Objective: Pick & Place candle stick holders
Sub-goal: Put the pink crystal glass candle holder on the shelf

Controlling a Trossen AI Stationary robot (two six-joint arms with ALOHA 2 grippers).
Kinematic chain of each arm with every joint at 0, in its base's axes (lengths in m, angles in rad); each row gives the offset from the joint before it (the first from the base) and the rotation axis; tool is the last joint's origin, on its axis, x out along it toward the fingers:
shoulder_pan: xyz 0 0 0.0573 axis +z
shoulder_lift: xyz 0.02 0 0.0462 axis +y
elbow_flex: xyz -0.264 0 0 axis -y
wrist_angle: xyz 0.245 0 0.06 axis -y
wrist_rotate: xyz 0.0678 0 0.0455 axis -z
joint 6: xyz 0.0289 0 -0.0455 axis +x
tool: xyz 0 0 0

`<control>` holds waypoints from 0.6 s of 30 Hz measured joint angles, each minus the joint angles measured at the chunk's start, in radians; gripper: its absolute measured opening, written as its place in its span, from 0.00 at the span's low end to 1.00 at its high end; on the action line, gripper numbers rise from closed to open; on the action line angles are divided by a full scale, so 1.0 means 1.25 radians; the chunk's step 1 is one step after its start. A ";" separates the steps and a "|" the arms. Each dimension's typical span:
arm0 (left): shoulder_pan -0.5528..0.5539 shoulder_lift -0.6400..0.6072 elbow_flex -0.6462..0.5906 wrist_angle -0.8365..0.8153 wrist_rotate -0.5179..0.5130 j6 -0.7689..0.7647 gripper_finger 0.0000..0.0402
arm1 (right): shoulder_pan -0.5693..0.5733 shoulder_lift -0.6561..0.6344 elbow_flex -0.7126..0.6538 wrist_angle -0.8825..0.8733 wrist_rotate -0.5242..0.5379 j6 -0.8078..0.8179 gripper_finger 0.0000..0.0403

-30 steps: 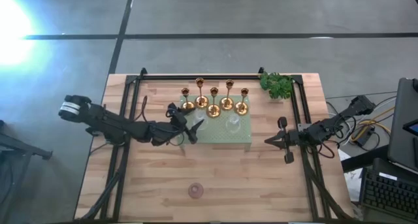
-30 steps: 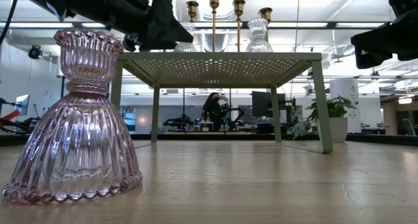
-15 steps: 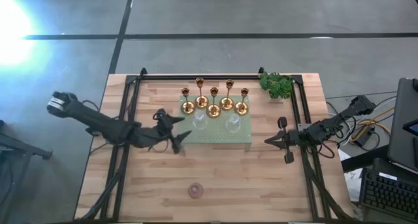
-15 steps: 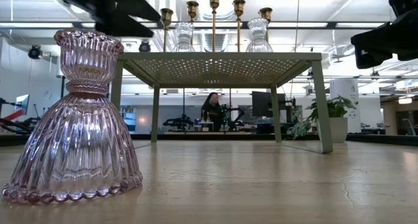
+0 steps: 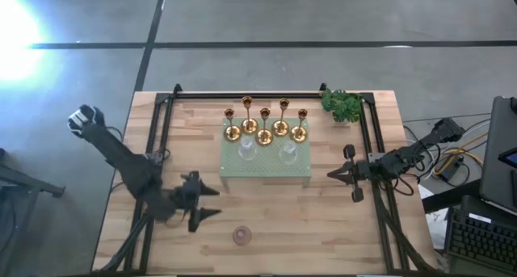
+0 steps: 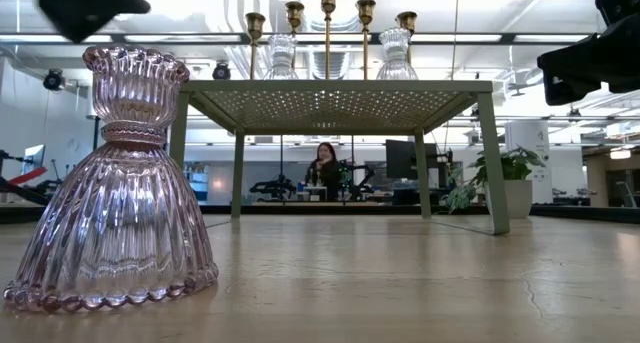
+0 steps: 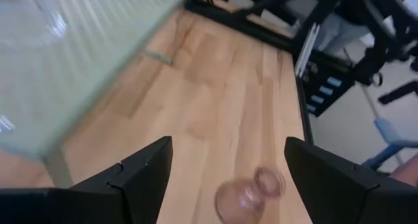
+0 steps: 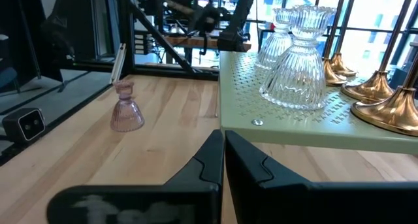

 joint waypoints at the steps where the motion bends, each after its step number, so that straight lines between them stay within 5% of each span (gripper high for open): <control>1: -0.024 0.021 0.003 -0.001 -0.020 -0.018 0.74 | 0.000 0.000 0.000 0.000 0.000 0.000 0.02; 7: -0.137 0.171 0.032 0.026 -0.127 -0.109 0.74 | 0.000 0.000 0.000 0.000 0.000 0.000 0.02; 18: -0.195 0.423 0.122 0.152 -0.136 -0.141 0.74 | 0.000 0.000 0.000 0.000 0.000 0.000 0.02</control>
